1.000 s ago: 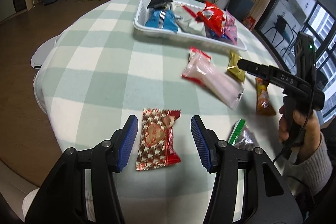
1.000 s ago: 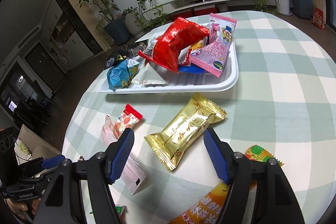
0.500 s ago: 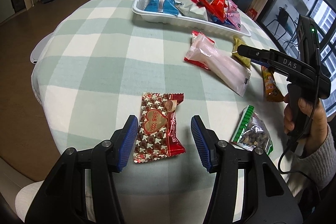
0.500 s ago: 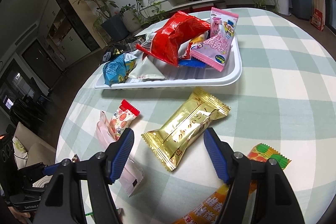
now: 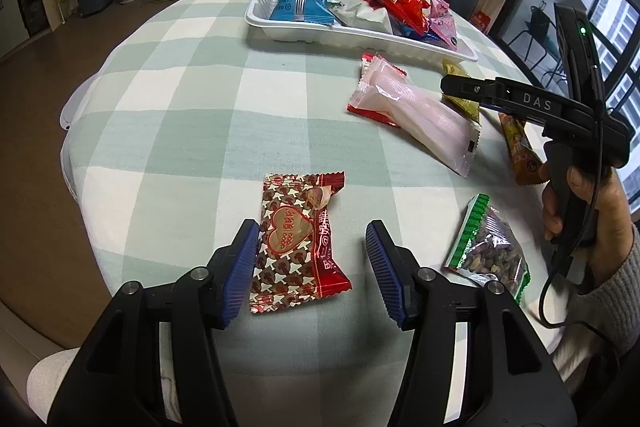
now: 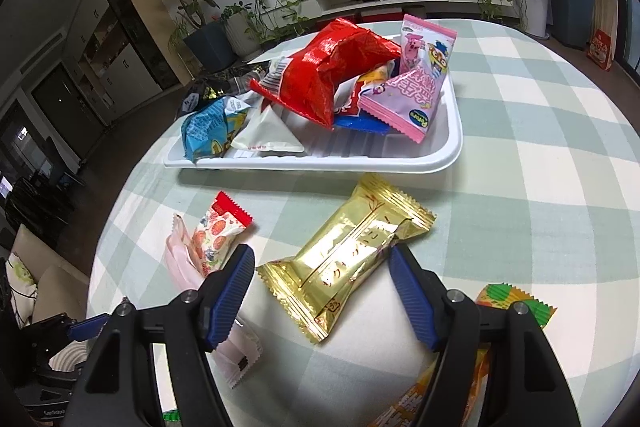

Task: Organize snacks
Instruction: 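Grasp the heart-print candy with the left tool while the right tool grasps the gold wafer bar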

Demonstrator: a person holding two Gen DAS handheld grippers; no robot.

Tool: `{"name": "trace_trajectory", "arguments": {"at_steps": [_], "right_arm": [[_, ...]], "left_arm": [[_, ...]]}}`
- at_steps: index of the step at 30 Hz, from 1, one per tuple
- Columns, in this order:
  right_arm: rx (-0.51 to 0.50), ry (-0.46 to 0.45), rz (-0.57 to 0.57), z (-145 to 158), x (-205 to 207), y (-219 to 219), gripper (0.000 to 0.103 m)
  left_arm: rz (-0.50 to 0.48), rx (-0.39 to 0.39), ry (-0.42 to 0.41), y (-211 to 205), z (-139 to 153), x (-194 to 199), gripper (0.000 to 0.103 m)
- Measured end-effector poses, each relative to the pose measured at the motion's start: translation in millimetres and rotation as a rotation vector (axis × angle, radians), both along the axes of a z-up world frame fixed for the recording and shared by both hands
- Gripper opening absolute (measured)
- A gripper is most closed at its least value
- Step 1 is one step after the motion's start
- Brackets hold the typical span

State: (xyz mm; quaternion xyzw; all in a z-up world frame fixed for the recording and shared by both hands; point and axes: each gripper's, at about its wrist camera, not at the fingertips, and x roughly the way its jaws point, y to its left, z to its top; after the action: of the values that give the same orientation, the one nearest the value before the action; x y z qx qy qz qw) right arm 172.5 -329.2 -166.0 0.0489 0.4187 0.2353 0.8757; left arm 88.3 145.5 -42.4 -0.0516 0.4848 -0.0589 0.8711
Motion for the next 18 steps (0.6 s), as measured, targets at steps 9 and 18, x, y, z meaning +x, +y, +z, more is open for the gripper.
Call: {"name": "trace_trajectory", "arguments": {"at_steps": [9,18], "right_arm": [[-0.028,-0.005,-0.02,-0.4,2.6,2.1,0.068],[-0.008,0.015,0.002,-1.4,4.7,-7.3,0.035]], "left_arm": [[-0.012,0.032,-0.028,-3.6,-2.1,-2.4,0.05],[0.008,0.04,-0.057,2.6,-1.8,-5.6,0.027]]}}
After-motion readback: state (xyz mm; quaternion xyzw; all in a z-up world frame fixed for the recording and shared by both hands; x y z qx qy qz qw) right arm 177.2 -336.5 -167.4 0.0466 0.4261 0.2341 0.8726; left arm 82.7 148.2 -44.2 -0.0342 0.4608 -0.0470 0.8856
